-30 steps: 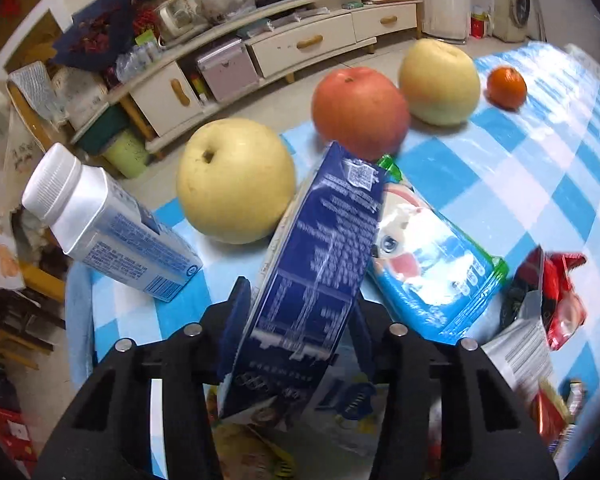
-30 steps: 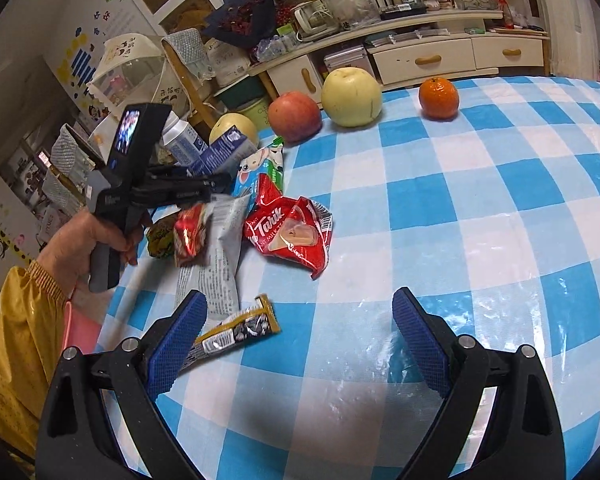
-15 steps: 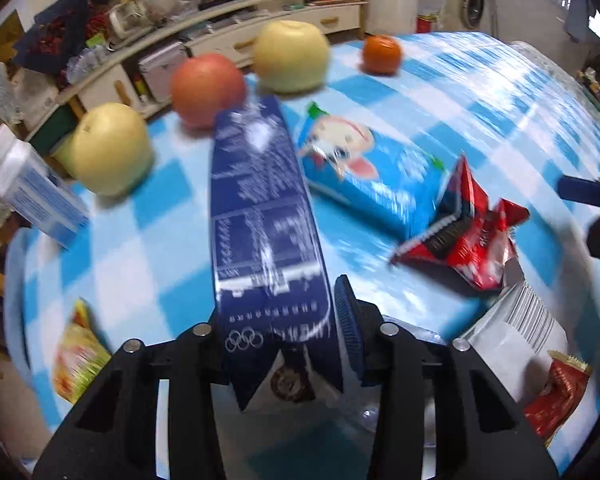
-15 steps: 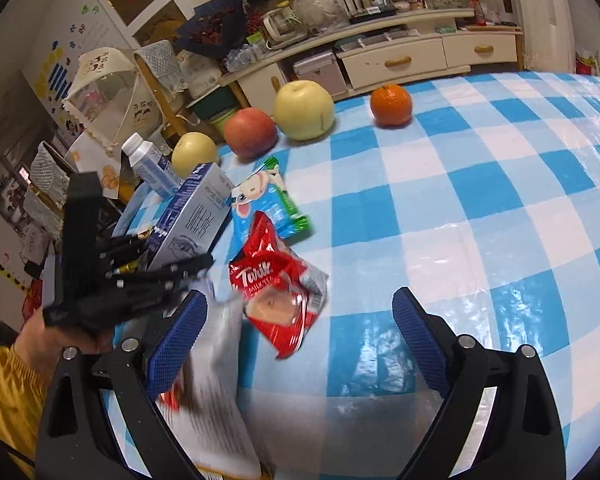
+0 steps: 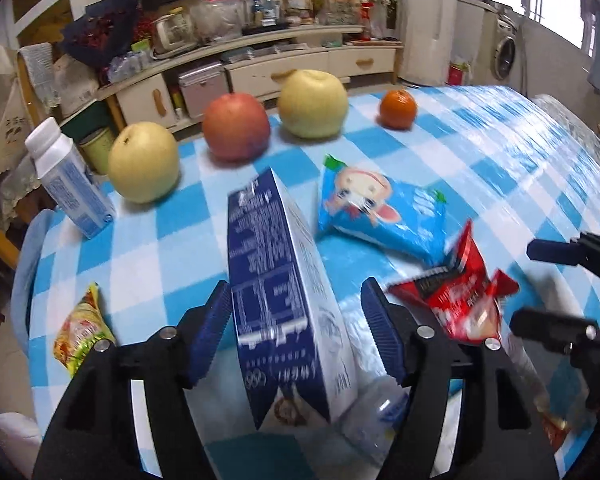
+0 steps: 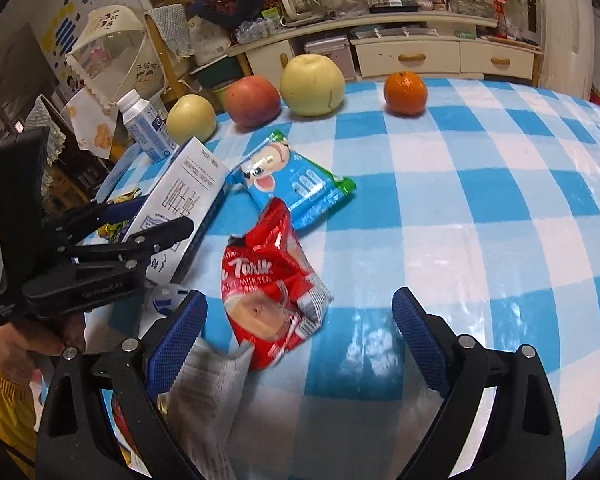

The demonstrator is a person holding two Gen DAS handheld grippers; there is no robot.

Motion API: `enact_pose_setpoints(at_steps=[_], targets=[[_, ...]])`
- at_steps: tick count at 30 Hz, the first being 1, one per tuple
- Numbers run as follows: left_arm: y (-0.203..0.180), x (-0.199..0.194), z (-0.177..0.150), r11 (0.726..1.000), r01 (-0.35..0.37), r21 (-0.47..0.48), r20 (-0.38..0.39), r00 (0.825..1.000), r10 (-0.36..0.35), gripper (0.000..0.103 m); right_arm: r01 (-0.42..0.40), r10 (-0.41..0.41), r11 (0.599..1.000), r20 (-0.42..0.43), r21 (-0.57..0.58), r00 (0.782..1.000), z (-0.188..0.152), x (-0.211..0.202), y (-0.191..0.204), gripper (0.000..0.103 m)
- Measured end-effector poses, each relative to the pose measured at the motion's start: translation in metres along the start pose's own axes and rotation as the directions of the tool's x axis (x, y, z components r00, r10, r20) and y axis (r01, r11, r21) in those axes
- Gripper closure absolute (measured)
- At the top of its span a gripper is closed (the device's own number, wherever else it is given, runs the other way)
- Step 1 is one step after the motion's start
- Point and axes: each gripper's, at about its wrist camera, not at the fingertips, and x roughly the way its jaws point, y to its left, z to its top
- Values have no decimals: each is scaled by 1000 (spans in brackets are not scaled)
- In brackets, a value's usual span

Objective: Collect trash
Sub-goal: 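Grasp the white milk carton with left tool while right tool grasps the red Tarik packet, then carry carton and red packet over the pink bucket and open both tools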

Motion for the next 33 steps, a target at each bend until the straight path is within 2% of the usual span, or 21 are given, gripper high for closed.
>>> enact_pose_setpoints(at_steps=[6, 10, 13, 16, 18, 25, 33], targets=[[12, 20, 6, 994, -46, -103, -64, 997, 40, 38, -29, 28, 999, -36, -36, 999, 7, 24, 9, 10], [22, 19, 3, 982, -31, -184, -52, 998, 22, 38, 29, -33, 993, -40, -113, 999, 6, 37, 20, 10], [23, 17, 0, 978, -33, -206, -51, 998, 23, 39, 65, -71, 984, -33, -165, 997, 5, 44, 28, 25], [24, 15, -5, 970, -26, -240, -45, 999, 16, 39, 91, -99, 972, -23, -216, 995, 3, 46, 34, 35], [26, 13, -9, 963, -21, -269, -41, 999, 10, 39, 103, -110, 967, -16, -235, 994, 3, 46, 37, 36], [32, -2, -22, 944, -2, -330, -19, 1000, -4, 39, 112, -114, 966, 5, -235, 993, 2, 41, 33, 40], [42, -44, -45, 917, 17, -398, 45, 999, 1, 39, 123, -114, 974, 61, -190, 992, 5, 23, 26, 41]])
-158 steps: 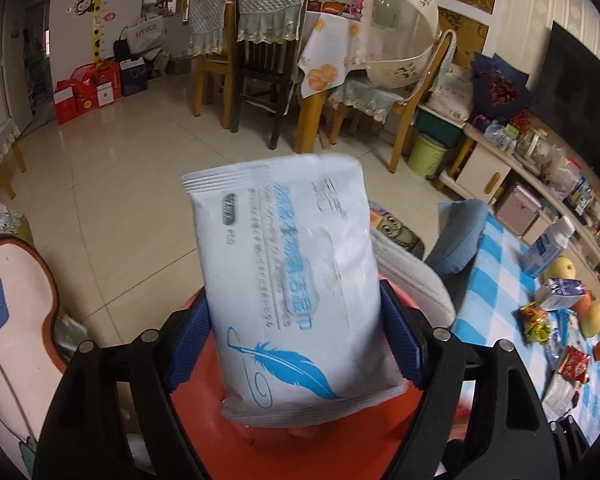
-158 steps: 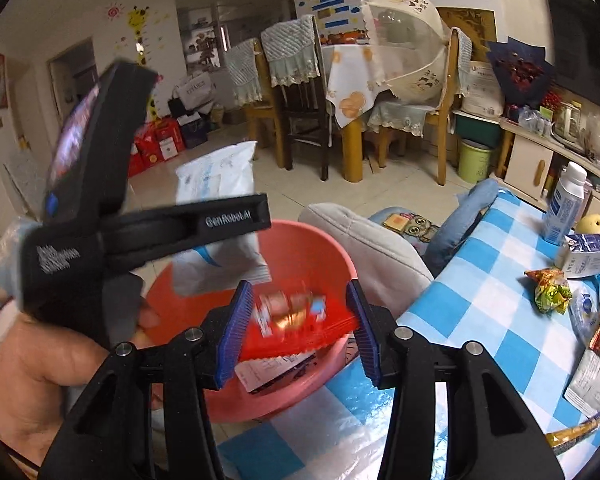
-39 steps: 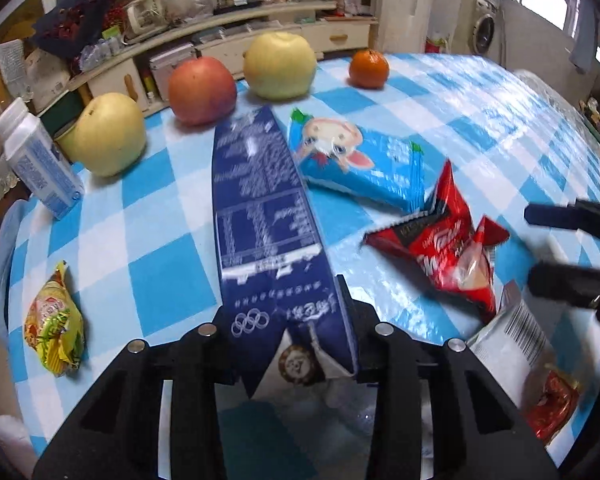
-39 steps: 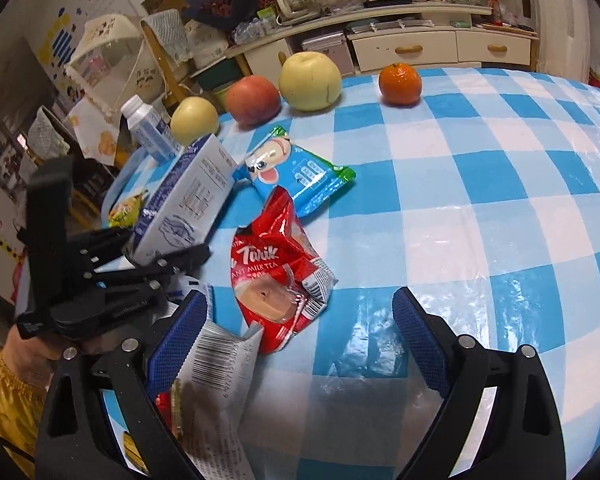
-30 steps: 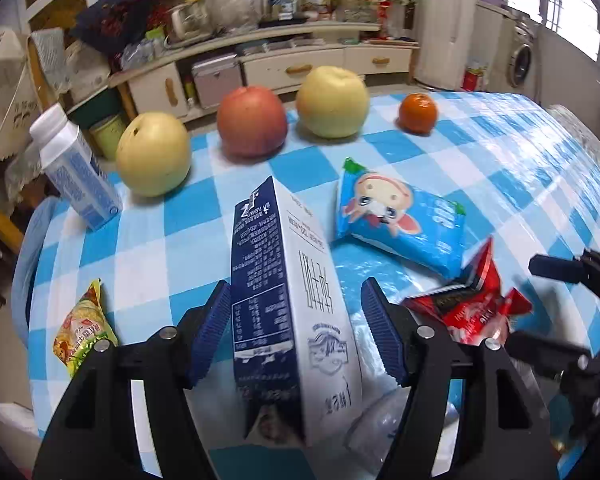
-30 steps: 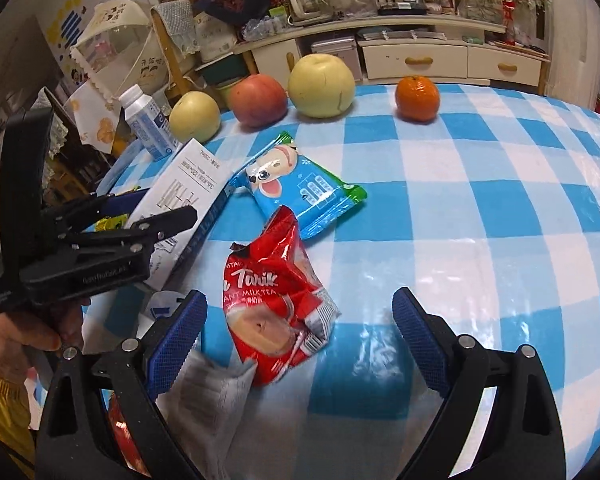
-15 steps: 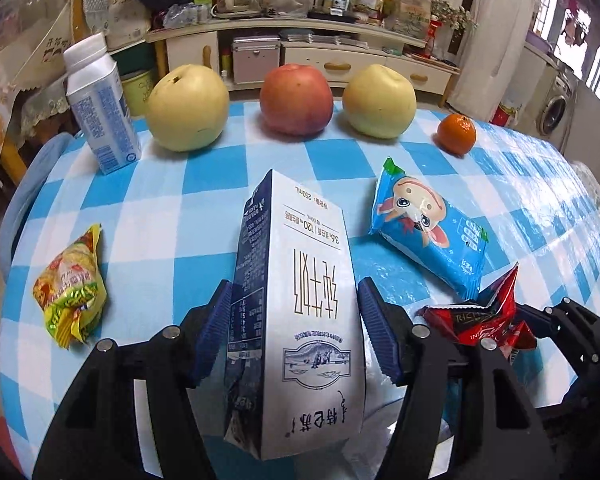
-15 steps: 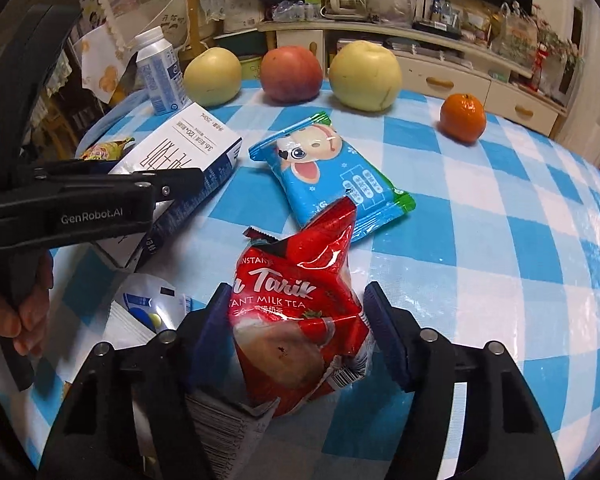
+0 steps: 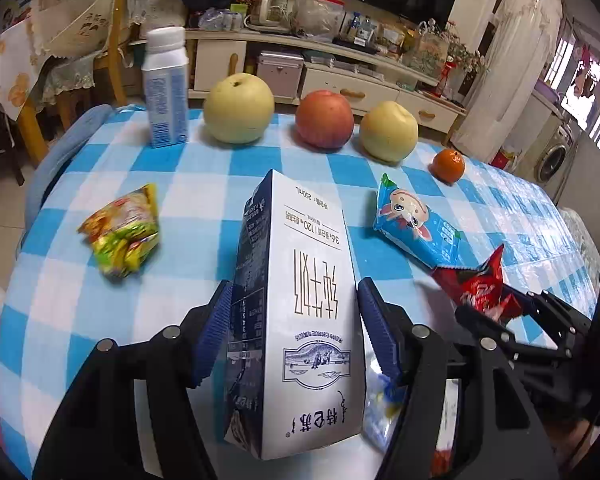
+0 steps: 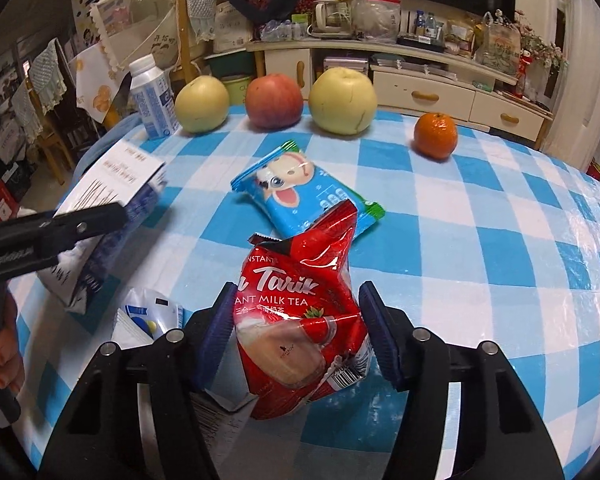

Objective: Collect trash
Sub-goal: 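Carry carton and red packet over the pink bucket and open both tools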

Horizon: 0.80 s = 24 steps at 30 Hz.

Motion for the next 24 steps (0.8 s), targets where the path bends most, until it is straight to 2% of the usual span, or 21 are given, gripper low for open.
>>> enact_pose_setpoints(at_steps=[6, 13, 24], targets=[[22, -36, -22, 998, -10, -58, 43, 999, 12, 39, -3, 1, 999, 53, 40, 999, 2, -18, -9, 41], [54, -75, -42, 992, -52, -119, 97, 993, 64, 39, -59, 50, 996, 120, 70, 991, 1, -46, -7, 41], [116, -137, -62, 961, -118, -250, 205, 964, 172, 39, -203, 186, 974, 152, 102, 971, -8, -77, 18, 41]])
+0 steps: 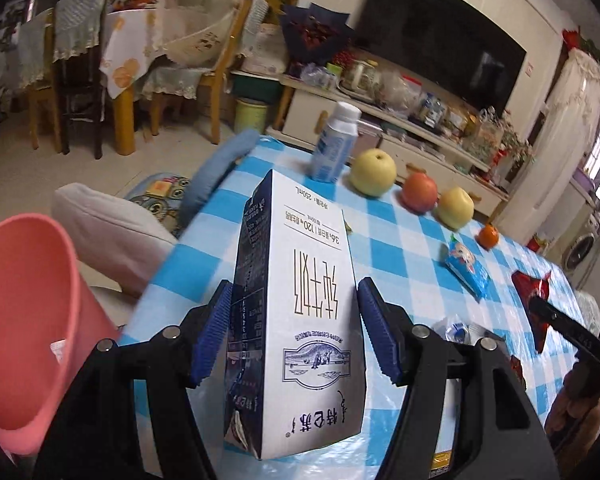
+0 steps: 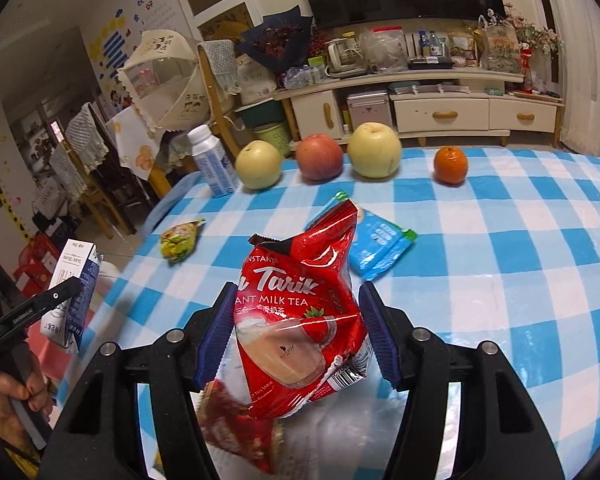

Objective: Collect trash
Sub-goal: 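Carry carton and red packet over the pink bucket and open both tools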

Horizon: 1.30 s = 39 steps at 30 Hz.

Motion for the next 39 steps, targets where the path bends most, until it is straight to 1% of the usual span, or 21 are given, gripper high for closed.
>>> enact_pose_setpoints(at_steps=[4, 11, 15, 18, 22, 26, 29, 32, 34, 38, 39], targets=[[22, -15, 5, 999, -44, -25, 35, 998, 45, 39, -46, 46, 999, -1, 13, 999, -3, -4, 15, 41], [46, -33, 11, 995, -84, -58, 68, 994, 88, 39, -144, 145, 988, -9, 46, 989, -6, -6, 47, 41], [58, -41, 14, 990, -127, -64, 84, 988, 132, 39, -200, 201, 979, -31, 32, 979, -10, -4, 81, 41], [73, -49, 16, 981, -175, -83, 100, 978, 183, 39, -242, 242, 970, -50, 8, 969, -12, -2, 111, 41], [97, -62, 19, 965, -231, -124, 118, 962, 245, 38, -308, 305, 951, -81, -34, 949, -15, 1, 164, 41], [123, -74, 22, 947, -265, -182, 129, 948, 290, 38, -371, 364, 927, -107, -56, 925, -19, 8, 215, 41], [145, -84, 24, 925, -292, -241, 133, 935, 330, 38, -415, 403, 906, -134, -79, 905, -19, 17, 255, 41], [166, -90, 24, 908, -290, -302, 123, 933, 338, 38, -452, 432, 885, -166, -113, 886, -21, 27, 297, 41], [179, -92, 22, 895, -302, -329, 110, 929, 354, 38, -473, 448, 871, -184, -133, 875, -22, 34, 321, 41], [200, -94, 22, 876, -300, -378, 97, 928, 359, 38, -514, 480, 844, -213, -151, 851, -27, 48, 364, 41], [204, -94, 21, 871, -300, -389, 94, 928, 362, 38, -521, 486, 840, -216, -152, 847, -30, 49, 369, 41]])
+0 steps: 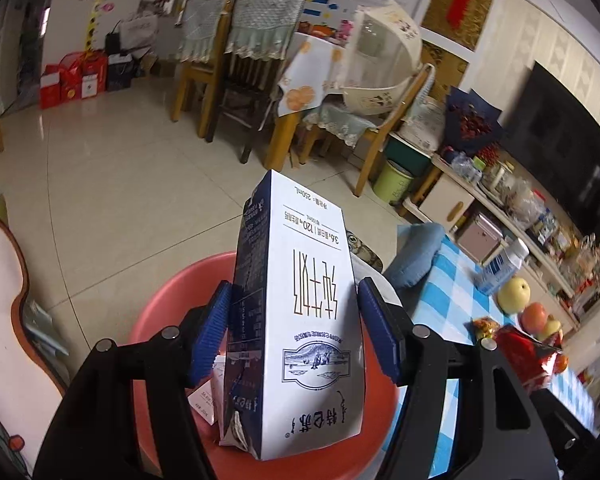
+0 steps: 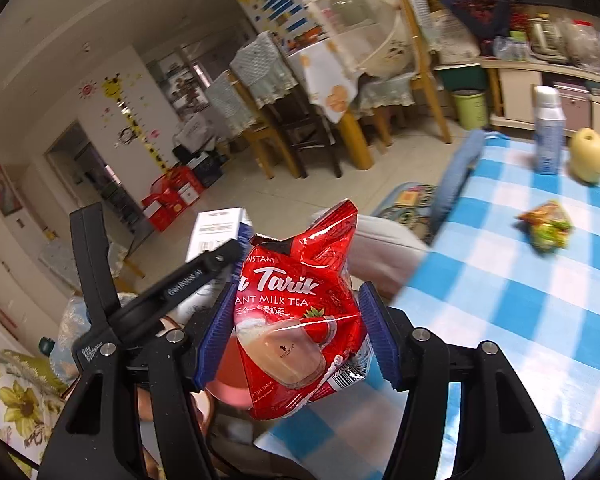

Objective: Collect trash
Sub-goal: 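Carry carton and red packet over the pink bucket and open both tools, then bring both open tools back to the wrappers on the table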

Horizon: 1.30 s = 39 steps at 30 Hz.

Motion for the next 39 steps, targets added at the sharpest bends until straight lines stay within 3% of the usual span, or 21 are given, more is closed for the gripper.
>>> enact_pose_setpoints(at_steps=[3, 6, 8, 12, 17, 24, 29, 39], targets=[[12, 4, 3, 999, -20, -44, -12, 1000, 19, 38, -18, 18, 1000, -12, -1, 1000, 2, 22, 9, 39], [19, 9, 3, 997, -45, -66, -23, 999, 44, 25, -37, 38, 998, -13, 53, 999, 2, 40, 6, 28], [20, 11, 2, 996, -55, -74, -25, 998, 53, 23, -27, 29, 995, -14, 92, 999, 1, 43, -1, 21], [19, 9, 1, 996, -52, -73, 2, 999, 53, 18, 9, -9, 990, -1, 144, 1000, -7, 29, -17, 17], [3, 2, -2, 1000, -24, -13, 69, 997, 25, 15, 84, -85, 985, 1, 149, 996, -21, 7, -36, 14], [-32, -7, -8, 993, 69, 99, 147, 986, -84, 11, 171, -172, 979, 0, 111, 985, -49, -18, -55, 14], [-57, -6, -15, 978, 126, 168, 113, 983, -146, 11, 221, -224, 972, 27, 79, 974, -66, -38, -65, 14], [-101, -10, -37, 928, 127, 352, 51, 987, -154, 11, 311, -313, 950, 104, 35, 944, -81, -77, -80, 8]])
